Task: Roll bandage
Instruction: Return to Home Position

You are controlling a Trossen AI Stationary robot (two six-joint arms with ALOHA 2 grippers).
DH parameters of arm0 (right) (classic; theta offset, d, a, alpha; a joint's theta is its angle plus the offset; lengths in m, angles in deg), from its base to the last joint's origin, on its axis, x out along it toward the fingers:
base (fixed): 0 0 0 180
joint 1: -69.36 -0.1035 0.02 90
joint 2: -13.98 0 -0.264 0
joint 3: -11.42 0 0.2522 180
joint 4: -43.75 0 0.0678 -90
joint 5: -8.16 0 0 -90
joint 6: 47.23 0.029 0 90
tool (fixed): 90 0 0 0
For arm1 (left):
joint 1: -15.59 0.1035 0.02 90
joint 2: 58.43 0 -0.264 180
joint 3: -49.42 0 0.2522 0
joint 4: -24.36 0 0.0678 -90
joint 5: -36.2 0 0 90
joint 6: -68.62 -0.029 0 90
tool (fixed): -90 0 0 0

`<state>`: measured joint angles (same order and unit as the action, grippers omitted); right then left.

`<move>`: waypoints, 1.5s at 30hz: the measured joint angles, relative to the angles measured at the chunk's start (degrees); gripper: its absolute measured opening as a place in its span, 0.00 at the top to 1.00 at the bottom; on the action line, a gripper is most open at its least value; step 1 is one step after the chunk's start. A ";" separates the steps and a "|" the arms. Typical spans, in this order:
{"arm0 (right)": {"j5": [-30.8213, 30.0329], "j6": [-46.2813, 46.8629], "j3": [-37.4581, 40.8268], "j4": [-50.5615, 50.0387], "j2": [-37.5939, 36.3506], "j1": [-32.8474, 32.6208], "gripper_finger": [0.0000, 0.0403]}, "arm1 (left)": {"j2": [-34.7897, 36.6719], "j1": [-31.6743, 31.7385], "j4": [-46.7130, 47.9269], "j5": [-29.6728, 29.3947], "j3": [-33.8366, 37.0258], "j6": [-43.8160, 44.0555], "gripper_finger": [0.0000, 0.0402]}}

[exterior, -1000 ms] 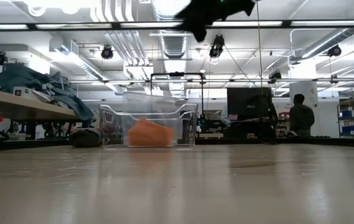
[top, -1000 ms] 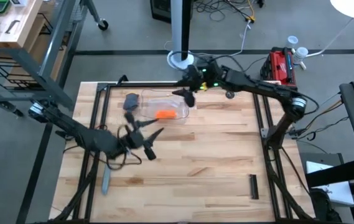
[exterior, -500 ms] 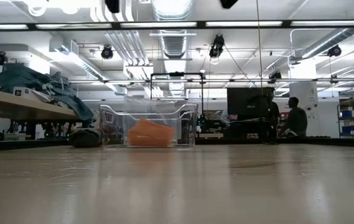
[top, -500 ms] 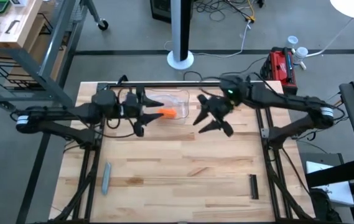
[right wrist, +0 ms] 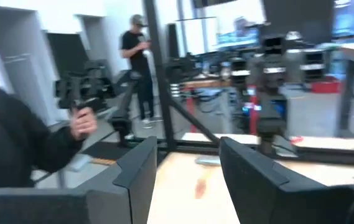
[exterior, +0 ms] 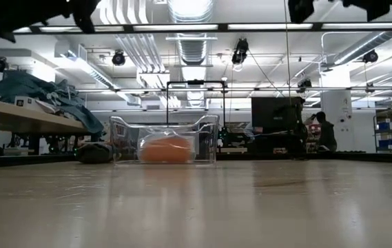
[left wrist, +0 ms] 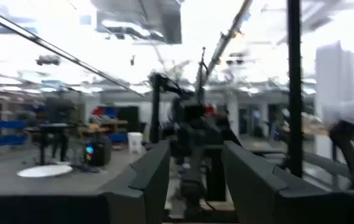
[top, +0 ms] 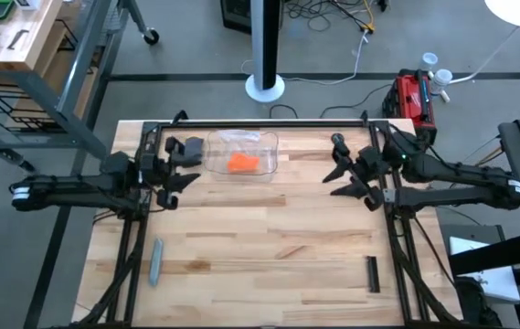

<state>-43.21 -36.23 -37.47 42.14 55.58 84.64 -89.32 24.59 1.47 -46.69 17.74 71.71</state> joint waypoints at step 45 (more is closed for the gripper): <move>-8.17 8.42 34.25 33.28 -12.94 2.11 0.82 | 28.71 1.17 20.06 -6.02 17.25 0.26 0.62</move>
<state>-51.37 -27.81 -3.22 75.42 42.64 86.75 -60.61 25.77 21.53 -52.71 34.99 71.97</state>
